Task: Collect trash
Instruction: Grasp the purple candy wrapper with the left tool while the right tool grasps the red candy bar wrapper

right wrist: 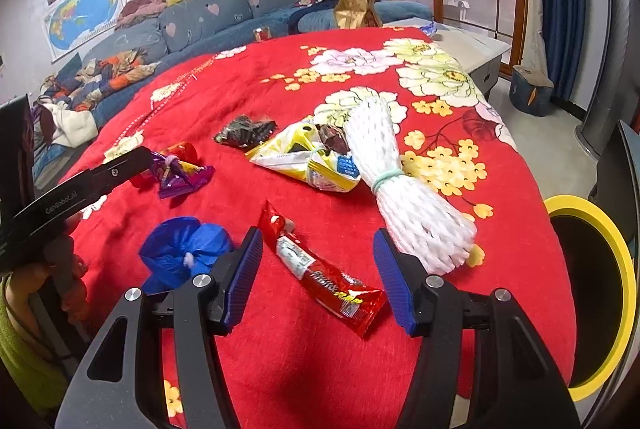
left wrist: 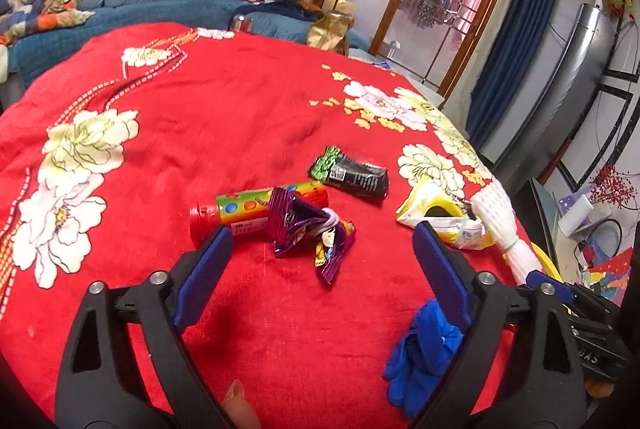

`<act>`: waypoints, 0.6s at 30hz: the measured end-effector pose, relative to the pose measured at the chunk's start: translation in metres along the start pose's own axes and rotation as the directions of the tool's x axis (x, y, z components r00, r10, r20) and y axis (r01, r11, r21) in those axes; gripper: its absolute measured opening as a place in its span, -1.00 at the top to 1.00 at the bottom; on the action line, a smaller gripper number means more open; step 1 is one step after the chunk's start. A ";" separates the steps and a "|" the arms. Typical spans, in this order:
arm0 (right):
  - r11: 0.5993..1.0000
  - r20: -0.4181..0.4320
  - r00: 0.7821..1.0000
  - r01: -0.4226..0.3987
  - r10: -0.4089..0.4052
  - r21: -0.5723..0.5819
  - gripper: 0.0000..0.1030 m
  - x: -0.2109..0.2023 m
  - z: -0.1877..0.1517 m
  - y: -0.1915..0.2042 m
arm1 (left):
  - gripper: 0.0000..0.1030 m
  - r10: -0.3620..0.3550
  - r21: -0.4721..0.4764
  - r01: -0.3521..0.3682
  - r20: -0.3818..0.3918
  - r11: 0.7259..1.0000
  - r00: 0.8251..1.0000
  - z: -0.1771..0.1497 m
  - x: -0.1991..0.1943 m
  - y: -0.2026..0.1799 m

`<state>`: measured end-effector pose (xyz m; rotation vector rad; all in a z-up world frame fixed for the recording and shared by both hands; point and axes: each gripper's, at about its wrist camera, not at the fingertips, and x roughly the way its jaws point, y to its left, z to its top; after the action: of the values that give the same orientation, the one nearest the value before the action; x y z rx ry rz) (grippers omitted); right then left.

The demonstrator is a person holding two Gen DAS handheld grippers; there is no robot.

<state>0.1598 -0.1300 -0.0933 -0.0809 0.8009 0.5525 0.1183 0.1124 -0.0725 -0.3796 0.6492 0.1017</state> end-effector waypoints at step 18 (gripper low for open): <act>0.999 -0.078 0.997 -0.025 0.029 0.048 0.09 0.029 -0.008 -0.014 | 0.51 0.016 -0.026 -0.019 -0.133 0.999 0.991 -0.012 0.032 0.007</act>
<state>0.1778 -0.1314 -0.1212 -0.0486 0.8920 0.5587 0.1356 0.1131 -0.1031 -0.4092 0.7832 0.1028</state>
